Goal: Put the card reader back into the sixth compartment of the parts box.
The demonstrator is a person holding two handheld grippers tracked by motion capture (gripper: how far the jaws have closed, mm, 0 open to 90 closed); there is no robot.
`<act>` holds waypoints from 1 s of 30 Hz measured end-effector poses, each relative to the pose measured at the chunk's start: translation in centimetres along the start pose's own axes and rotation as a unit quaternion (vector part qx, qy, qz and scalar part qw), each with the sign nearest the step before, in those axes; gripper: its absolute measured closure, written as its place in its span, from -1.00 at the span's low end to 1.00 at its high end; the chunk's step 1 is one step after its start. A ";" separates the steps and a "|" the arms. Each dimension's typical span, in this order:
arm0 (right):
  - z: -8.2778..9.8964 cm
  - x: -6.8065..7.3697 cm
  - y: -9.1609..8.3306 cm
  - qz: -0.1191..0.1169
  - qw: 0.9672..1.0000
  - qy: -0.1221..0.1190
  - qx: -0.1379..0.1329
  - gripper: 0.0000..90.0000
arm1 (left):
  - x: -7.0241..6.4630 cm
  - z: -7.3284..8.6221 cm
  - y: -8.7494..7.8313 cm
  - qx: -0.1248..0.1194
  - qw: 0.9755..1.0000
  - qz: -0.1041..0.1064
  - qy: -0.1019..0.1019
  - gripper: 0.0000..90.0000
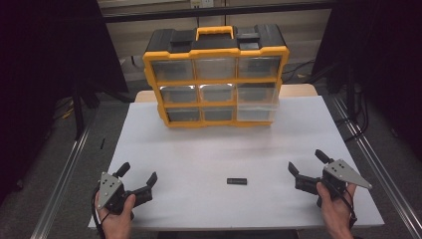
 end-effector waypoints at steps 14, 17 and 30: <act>0.2 1.0 0.4 -0.056 0.998 0.004 0.011 -0.95 | 0.2 0.3 0.5 0.005 1.000 -0.010 -0.003 -0.95; 0.1 1.2 0.4 -0.065 0.998 0.001 0.010 -0.95 | 0.1 0.3 0.4 0.004 1.000 -0.006 -0.004 -0.95; -0.3 3.4 0.7 -0.114 0.993 -0.003 0.010 -0.96 | 0.1 0.4 0.3 0.010 1.000 -0.003 0.000 -0.95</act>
Point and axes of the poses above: each handheld gripper's, and its own axes: y roughly forward along the jaws, z roughly out of its underside, x roughly to its left, the point moved 8 cm from there along y, roughly forward along the jaws, and after that the axes turned 4 degrees about -x, right-handed, at the moved point
